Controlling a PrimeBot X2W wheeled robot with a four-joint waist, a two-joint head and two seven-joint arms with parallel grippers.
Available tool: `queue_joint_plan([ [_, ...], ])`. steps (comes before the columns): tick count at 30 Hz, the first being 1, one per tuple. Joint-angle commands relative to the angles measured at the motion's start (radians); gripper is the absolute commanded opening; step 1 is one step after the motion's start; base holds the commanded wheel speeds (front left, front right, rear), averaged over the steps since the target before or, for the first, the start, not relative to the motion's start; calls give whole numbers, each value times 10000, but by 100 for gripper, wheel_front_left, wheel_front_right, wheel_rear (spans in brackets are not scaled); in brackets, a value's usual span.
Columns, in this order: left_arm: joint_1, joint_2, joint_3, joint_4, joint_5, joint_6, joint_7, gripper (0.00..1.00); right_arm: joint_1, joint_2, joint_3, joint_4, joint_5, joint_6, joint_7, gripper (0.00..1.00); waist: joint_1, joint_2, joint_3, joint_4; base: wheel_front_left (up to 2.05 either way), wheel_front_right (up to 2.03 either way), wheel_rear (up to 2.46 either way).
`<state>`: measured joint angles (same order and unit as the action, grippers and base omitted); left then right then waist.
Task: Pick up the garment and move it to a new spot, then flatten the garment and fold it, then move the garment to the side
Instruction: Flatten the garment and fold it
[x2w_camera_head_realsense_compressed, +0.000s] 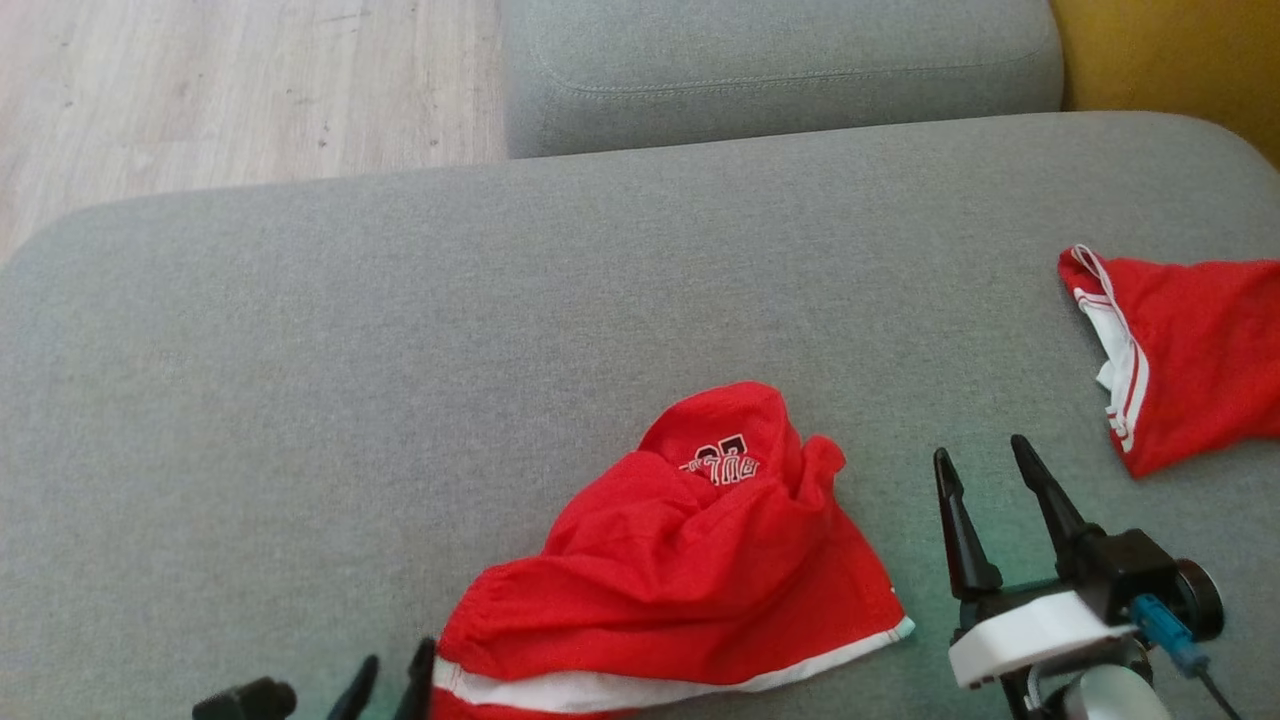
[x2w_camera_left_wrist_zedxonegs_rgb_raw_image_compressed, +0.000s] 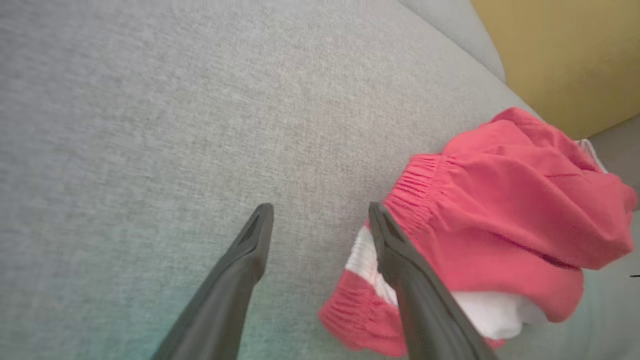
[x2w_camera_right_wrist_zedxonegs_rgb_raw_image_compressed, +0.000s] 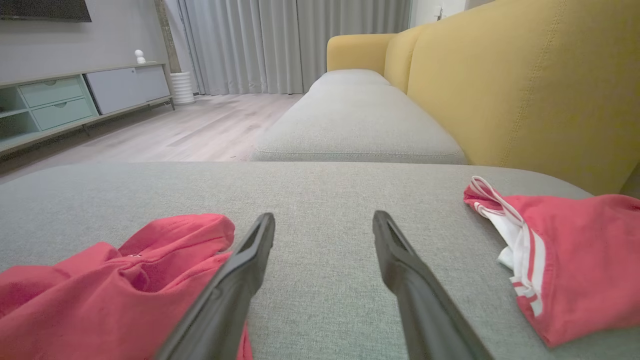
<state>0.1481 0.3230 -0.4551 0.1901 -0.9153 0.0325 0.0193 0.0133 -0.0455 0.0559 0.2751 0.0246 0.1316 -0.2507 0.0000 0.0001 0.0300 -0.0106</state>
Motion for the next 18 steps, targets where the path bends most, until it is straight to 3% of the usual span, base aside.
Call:
queue_joint_plan([
  [1,-373,256,358,-202,190,105,-186,100,-182,-47,190,-286,-65,-9,-111,100,0,-1,-1,-7,0,0,0],
  [5,-492,431,463,-366,893,587,-828,100,-128,-47,90,-333,-62,-9,-111,100,0,-1,33,-13,0,0,0],
  [13,-1075,139,306,-1312,1879,869,-1984,100,-156,-47,-133,-554,-171,-9,-111,100,0,-1,156,-160,0,0,0],
  [18,-1498,167,116,-568,3188,1138,-2616,100,-102,-122,-279,-840,-340,-9,-111,100,0,-1,181,-240,0,0,0],
])
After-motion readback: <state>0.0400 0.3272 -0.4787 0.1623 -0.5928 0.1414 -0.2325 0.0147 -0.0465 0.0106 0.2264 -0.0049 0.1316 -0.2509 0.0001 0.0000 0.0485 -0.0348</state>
